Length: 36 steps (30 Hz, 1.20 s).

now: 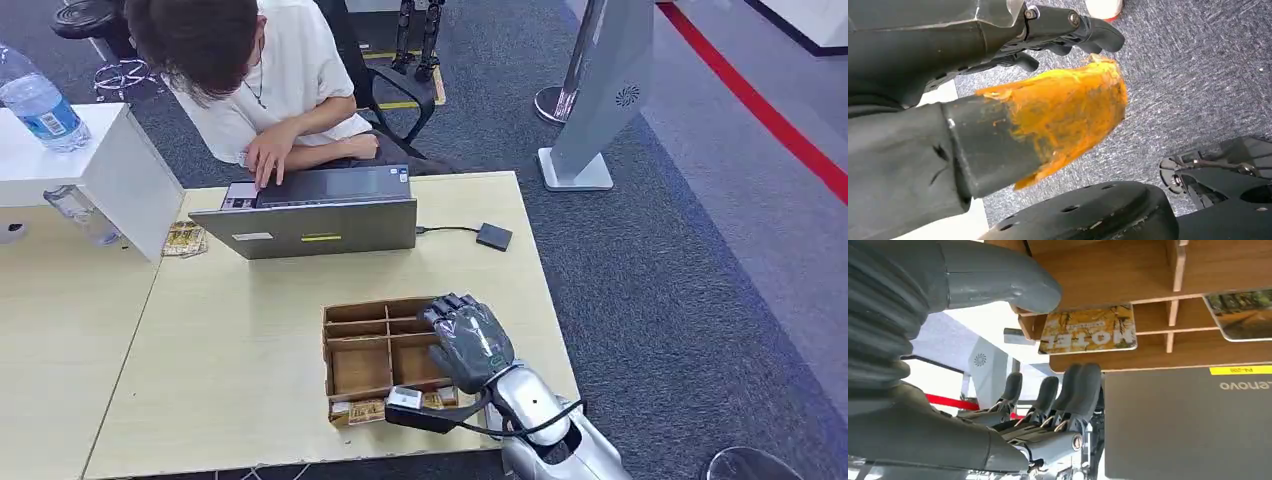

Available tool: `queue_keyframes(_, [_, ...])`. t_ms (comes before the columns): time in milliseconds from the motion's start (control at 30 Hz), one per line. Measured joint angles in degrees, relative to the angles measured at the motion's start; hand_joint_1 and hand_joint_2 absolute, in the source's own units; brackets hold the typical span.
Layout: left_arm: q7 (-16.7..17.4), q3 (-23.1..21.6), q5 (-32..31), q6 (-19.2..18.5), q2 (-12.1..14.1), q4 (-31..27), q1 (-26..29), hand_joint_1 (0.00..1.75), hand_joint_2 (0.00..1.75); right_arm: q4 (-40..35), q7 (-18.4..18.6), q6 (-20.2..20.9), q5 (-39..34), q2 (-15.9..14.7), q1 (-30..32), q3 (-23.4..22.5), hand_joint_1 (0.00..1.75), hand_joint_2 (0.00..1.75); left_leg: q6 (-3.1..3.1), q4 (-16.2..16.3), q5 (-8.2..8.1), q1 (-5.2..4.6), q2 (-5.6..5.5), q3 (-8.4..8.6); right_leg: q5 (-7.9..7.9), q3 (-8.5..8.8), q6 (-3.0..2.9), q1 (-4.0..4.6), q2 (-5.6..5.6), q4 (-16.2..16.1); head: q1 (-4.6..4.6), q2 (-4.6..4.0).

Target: Pass the card to the sensor for recognition and then transmit it.

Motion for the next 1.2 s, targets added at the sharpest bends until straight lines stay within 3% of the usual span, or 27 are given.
queue_keyframes(533, [-0.04, -0.02, -0.13, 0.00, 0.00, 0.00, 0.00, 0.00, 0.00, 1.71, 0.15, 0.00, 0.55, 0.48, -0.61, -0.46, 0.94, 1.75, 0.00, 0.00, 0.00, 0.00, 0.00, 0.00, 0.00, 0.00, 0.00, 0.00, 0.00, 0.00, -0.02, 0.00])
queue_keyframes(633, [-0.07, -0.02, -0.20, 0.00, 0.00, 0.00, 0.00, 0.00, 0.00, 2.23, 0.15, 0.00, 0.83, 0.66, -0.90, -0.46, 1.06, 1.75, 0.00, 0.00, 0.00, -0.01, 0.00, 0.00, 0.00, 0.00, 0.00, 0.00, 0.00, 0.00, -0.02, 0.00])
queue_keyframes(767, [-0.09, -0.02, -0.22, 0.00, 0.00, 0.00, 0.00, 0.00, 0.00, 2.78, 0.15, -0.04, 1.03, 0.90, -1.13, -0.48, 1.36, 1.75, 0.00, 0.00, 0.00, -0.01, 0.00, 0.00, 0.00, 0.00, 0.00, 0.00, 0.00, 0.00, 0.00, 0.00])
queue_keyframes(933, [-0.11, -0.02, -0.22, 0.00, 0.00, 0.00, 0.00, 0.00, 0.00, 3.19, 0.15, -0.09, 1.03, 0.96, -1.25, -0.48, 1.38, 1.75, 0.00, 0.00, 0.00, 0.00, 0.00, 0.00, 0.00, 0.00, 0.00, 0.00, 0.00, 0.00, 0.00, 0.00])
queue_keyframes(1200, [-0.13, -0.02, -0.24, 0.00, 0.00, 0.00, 0.00, 0.00, 0.00, 3.15, -0.07, -1.83, 1.55, 1.16, -1.28, -0.50, 1.55, 1.75, 0.00, 0.00, 0.00, -0.01, 0.00, 0.01, 0.00, 0.00, 0.00, 0.00, 0.00, 0.00, 0.00, 0.00])
